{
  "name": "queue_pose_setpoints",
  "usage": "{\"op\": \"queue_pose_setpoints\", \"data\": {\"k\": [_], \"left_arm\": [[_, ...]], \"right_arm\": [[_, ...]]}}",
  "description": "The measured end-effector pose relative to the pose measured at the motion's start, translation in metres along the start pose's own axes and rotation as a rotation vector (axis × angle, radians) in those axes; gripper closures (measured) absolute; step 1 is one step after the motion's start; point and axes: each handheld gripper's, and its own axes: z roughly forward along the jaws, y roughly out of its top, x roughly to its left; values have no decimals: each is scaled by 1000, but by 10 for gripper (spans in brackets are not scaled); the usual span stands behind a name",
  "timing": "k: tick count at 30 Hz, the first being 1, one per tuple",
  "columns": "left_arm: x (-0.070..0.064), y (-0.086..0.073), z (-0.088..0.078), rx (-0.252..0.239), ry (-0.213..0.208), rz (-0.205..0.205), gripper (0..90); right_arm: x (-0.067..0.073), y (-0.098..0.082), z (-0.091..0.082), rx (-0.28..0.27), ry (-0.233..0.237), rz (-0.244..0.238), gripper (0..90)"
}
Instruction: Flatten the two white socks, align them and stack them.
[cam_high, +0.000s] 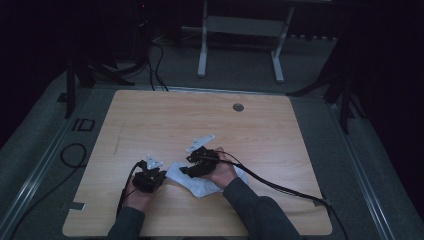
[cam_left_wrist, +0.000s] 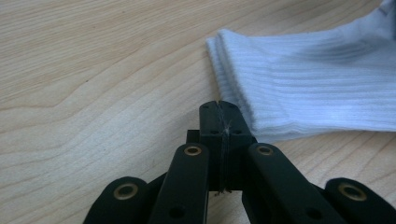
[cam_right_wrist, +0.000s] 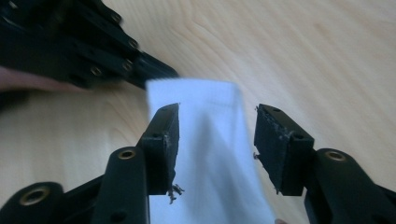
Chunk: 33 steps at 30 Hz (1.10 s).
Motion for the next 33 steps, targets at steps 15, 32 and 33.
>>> {"op": "queue_pose_setpoints", "data": {"k": [15, 32, 33], "left_arm": [[-9, 14, -12, -97, 2, 51, 890], [-15, 13, 3, -31, 43, 92, 897], [-15, 13, 3, -32, 43, 87, 897]], "right_arm": [[-10, -8, -38, 128, -203, -100, 507], [-44, -47, -74, 161, -277, -11, 487], [-45, -49, -76, 166, -282, -3, 484]]}}
